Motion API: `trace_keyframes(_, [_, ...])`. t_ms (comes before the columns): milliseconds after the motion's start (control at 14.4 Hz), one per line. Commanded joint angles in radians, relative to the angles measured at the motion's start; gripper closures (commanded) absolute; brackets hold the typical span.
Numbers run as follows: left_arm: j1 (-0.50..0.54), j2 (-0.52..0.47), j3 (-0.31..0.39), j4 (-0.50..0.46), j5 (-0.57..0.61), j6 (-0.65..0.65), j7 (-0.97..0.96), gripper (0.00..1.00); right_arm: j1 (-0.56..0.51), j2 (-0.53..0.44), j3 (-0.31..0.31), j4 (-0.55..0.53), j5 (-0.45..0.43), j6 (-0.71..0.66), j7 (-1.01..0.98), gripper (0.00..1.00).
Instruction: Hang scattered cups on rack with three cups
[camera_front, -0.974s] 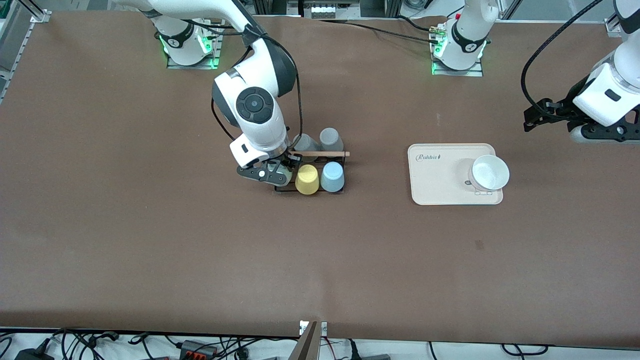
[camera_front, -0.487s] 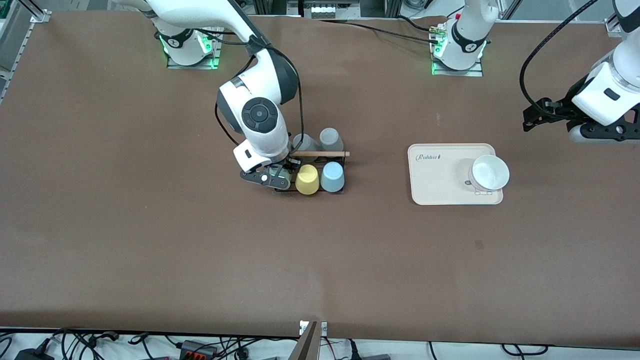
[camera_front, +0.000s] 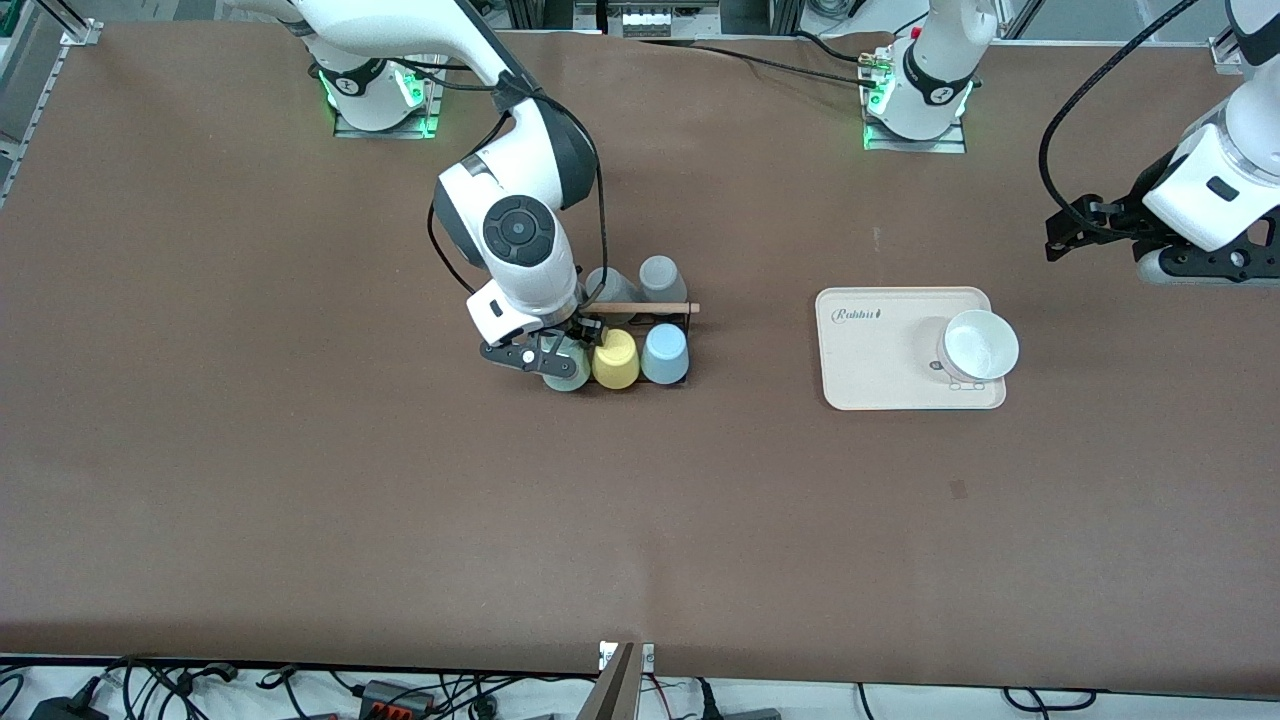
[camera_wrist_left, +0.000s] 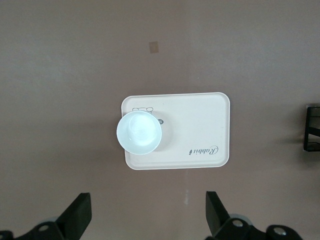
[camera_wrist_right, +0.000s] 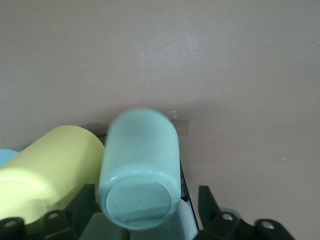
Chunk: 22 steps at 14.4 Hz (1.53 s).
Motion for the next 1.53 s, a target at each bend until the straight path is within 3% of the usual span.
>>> trace_keyframes(0, [-0.003, 0.006, 0.004, 0.023, -0.017, -0.016, -0.001, 0.0, 0.002, -0.028, -0.004, -0.001, -0.015, -0.008, 0.009, 0.0])
trace_keyframes(139, [-0.003, 0.005, 0.003, 0.021, -0.02, -0.019, -0.003, 0.0, -0.006, -0.058, -0.004, -0.001, -0.015, -0.014, -0.006, 0.0])
trace_keyframes(418, [0.0, 0.006, 0.004, 0.023, -0.02, -0.019, 0.005, 0.0, -0.093, -0.175, -0.004, 0.01, -0.003, -0.166, -0.105, 0.0])
trace_keyframes(696, [0.003, 0.006, 0.004, 0.021, -0.02, -0.018, 0.007, 0.0, -0.269, -0.296, -0.004, 0.01, 0.002, -0.313, -0.277, 0.0])
trace_keyframes(1253, [-0.002, 0.006, 0.004, 0.023, -0.02, -0.016, 0.007, 0.0, -0.708, -0.469, -0.005, 0.01, -0.007, -0.433, -0.682, 0.0])
trace_keyframes(1462, [-0.002, 0.006, 0.004, 0.023, -0.018, -0.016, 0.007, 0.0, -0.78, -0.508, -0.016, 0.033, -0.015, -0.468, -0.699, 0.0])
